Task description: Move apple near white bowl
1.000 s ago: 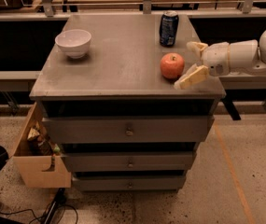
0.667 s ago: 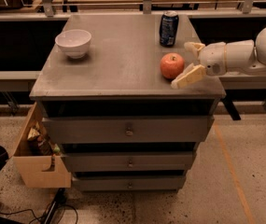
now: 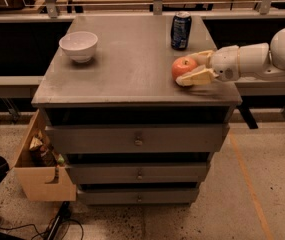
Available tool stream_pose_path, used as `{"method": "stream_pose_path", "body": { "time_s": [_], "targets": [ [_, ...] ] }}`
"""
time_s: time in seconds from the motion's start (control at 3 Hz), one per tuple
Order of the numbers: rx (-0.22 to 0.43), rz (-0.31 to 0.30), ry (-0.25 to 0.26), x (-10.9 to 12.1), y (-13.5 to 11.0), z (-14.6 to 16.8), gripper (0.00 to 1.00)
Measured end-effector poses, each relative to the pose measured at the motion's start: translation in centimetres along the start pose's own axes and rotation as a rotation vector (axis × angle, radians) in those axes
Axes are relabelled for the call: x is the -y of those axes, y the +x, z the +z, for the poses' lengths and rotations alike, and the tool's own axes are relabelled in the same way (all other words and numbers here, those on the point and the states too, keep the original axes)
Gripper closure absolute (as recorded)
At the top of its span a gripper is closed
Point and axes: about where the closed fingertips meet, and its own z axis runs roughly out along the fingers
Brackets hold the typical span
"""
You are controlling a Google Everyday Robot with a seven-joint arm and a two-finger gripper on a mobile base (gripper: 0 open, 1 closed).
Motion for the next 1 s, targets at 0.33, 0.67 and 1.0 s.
{"method": "stream_pose_path", "body": {
  "time_s": [0.33,0.67,1.0],
  "targets": [
    [0.001,0.000,-0.006,-0.10,-0.04,0.34,0.65],
    [0.002,0.000,-0.010,-0.19,-0.07,0.62,0.87],
    [0.003,0.000,-0.015,-0.28,-0.10,0.92,1.00]
  ]
}}
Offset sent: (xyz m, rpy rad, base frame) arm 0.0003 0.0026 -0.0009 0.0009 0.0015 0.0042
